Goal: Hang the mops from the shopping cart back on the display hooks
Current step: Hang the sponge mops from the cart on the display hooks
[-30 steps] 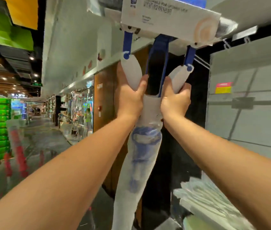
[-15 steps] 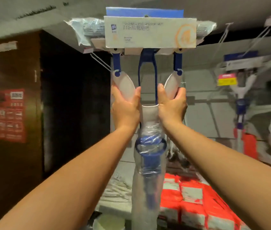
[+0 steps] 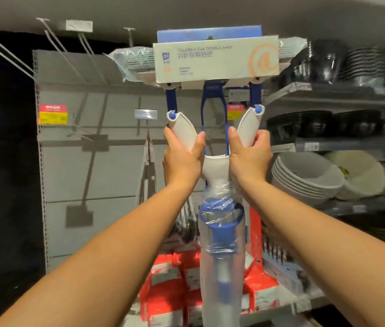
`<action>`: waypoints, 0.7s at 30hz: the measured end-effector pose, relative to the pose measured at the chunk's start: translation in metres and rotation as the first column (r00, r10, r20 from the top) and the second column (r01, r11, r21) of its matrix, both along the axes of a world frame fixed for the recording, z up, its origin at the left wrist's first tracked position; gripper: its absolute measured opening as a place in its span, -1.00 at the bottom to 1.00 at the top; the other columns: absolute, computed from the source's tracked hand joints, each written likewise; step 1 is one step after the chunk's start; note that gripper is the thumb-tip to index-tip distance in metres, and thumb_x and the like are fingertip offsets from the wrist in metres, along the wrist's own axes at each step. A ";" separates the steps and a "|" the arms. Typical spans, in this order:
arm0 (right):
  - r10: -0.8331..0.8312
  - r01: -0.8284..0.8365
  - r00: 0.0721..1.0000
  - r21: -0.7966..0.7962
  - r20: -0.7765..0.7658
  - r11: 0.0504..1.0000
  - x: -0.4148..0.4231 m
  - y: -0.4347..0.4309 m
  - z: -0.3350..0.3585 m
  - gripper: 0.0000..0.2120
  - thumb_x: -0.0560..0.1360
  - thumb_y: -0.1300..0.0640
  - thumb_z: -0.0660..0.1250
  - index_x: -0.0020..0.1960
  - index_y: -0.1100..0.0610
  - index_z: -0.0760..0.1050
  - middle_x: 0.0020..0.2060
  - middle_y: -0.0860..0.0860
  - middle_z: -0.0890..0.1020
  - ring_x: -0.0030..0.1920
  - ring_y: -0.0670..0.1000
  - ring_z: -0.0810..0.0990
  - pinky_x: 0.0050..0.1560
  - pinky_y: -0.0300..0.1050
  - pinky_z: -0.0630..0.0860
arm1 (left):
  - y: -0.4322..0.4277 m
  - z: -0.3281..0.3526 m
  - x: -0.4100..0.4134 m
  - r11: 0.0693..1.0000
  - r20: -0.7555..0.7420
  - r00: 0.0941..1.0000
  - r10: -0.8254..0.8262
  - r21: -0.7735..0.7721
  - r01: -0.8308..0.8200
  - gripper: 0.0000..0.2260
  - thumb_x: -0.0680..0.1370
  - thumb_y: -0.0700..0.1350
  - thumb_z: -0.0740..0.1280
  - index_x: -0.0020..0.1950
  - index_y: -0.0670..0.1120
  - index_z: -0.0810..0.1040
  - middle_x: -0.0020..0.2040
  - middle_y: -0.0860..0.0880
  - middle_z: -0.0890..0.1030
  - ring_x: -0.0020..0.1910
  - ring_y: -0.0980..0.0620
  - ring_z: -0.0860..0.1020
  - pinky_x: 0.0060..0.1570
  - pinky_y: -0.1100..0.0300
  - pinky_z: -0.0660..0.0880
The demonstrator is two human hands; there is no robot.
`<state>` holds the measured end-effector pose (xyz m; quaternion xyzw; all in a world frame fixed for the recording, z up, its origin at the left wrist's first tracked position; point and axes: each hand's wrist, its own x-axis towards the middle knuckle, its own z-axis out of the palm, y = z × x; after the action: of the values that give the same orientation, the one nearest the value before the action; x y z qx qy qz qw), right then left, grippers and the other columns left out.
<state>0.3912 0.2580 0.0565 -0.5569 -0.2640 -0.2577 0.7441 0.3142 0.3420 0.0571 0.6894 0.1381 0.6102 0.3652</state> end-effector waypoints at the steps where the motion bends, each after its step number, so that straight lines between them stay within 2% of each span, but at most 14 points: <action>1: -0.026 0.026 1.000 -0.004 0.002 1.000 0.004 -0.001 -0.001 -0.62 0.44 -0.15 0.39 0.01 0.10 0.35 -0.10 0.03 0.55 -0.13 0.03 0.55 -0.21 -0.11 0.49 | 0.002 -0.001 0.008 1.000 0.004 1.000 -0.023 0.009 0.023 -0.47 0.55 0.10 0.31 0.40 -0.11 0.22 0.08 -0.09 0.51 0.00 -0.14 0.52 -0.11 0.11 0.40; 3: -0.072 0.072 0.997 -0.021 0.001 0.997 0.013 -0.005 -0.005 -0.64 0.47 -0.13 0.38 0.03 0.10 0.35 -0.10 -0.01 0.52 -0.16 -0.05 0.51 -0.33 -0.31 0.36 | 0.002 -0.004 0.023 0.997 0.002 0.997 -0.080 0.021 0.080 -0.50 0.56 0.08 0.30 0.35 -0.14 0.23 0.03 -0.08 0.49 -0.02 -0.16 0.53 -0.17 0.11 0.43; 5: -0.120 0.119 0.993 -0.027 -0.004 0.992 0.022 -0.011 -0.011 -0.63 0.48 -0.11 0.36 0.08 0.12 0.36 -0.08 -0.02 0.51 -0.15 -0.07 0.49 -0.37 -0.38 0.29 | 0.002 -0.009 0.038 0.991 -0.015 0.991 -0.132 0.016 0.133 -0.51 0.56 0.07 0.30 0.35 -0.16 0.23 0.02 -0.08 0.48 -0.08 -0.10 0.51 -0.28 0.17 0.41; 6: -0.145 0.145 0.989 -0.027 -0.006 0.989 0.027 -0.013 -0.014 -0.62 0.48 -0.11 0.36 0.10 0.13 0.37 -0.07 -0.02 0.52 -0.14 -0.06 0.50 -0.36 -0.37 0.30 | 0.001 -0.011 0.045 0.988 -0.020 0.988 -0.152 0.013 0.152 -0.51 0.56 0.07 0.30 0.35 -0.16 0.23 0.02 -0.07 0.47 -0.09 -0.09 0.50 -0.27 0.18 0.40; 8: -0.195 0.195 0.981 -0.035 -0.014 0.980 0.038 -0.017 -0.020 -0.62 0.48 -0.13 0.36 0.09 0.13 0.37 -0.06 0.00 0.53 -0.10 -0.02 0.52 -0.29 -0.27 0.36 | -0.002 -0.015 0.059 0.981 -0.018 0.981 -0.191 0.018 0.191 -0.50 0.55 0.05 0.32 0.35 -0.16 0.23 0.04 -0.08 0.48 -0.04 -0.12 0.51 -0.14 0.10 0.44; 10: -0.240 0.239 0.971 -0.046 -0.020 0.970 0.053 -0.020 -0.023 -0.65 0.48 -0.14 0.35 0.05 0.09 0.35 -0.08 -0.01 0.52 -0.09 0.00 0.53 -0.17 -0.16 0.42 | -0.003 -0.018 0.074 0.973 -0.013 0.974 -0.228 0.021 0.228 -0.49 0.54 0.05 0.34 0.35 -0.15 0.23 0.10 -0.13 0.51 0.02 -0.16 0.53 -0.06 0.04 0.48; 14: -0.273 0.272 0.962 -0.068 -0.008 0.960 0.085 -0.021 -0.024 -0.66 0.47 -0.15 0.36 0.02 0.04 0.32 -0.10 -0.04 0.49 -0.07 -0.01 0.51 -0.04 -0.03 0.50 | -0.003 -0.020 0.106 0.969 -0.019 0.969 -0.246 -0.004 0.246 -0.46 0.54 0.07 0.34 0.39 -0.12 0.21 0.17 -0.15 0.52 0.05 -0.16 0.53 -0.05 0.04 0.48; 18: -0.245 0.244 0.969 -0.074 -0.005 0.967 0.127 -0.017 -0.023 -0.65 0.47 -0.16 0.35 0.05 0.02 0.31 -0.07 -0.05 0.48 -0.05 -0.03 0.51 -0.06 -0.05 0.51 | -0.002 -0.021 0.144 0.972 -0.020 0.972 -0.235 -0.022 0.234 -0.47 0.55 0.07 0.32 0.39 -0.11 0.19 0.16 -0.14 0.50 0.05 -0.13 0.52 -0.09 0.08 0.45; 21: -0.208 0.207 0.978 -0.082 -0.003 0.975 0.163 -0.013 -0.021 -0.65 0.47 -0.15 0.35 0.06 0.03 0.31 -0.06 -0.05 0.48 -0.05 -0.02 0.51 -0.08 -0.09 0.50 | -0.001 -0.018 0.178 0.978 -0.012 0.978 -0.207 -0.034 0.207 -0.46 0.55 0.07 0.32 0.41 -0.10 0.18 0.19 -0.15 0.51 0.07 -0.16 0.53 -0.01 0.00 0.52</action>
<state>0.5546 0.2447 0.0358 -0.6127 -0.2103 -0.3197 0.6915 0.4926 0.3411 0.0387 0.6985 0.0783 0.5612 0.4371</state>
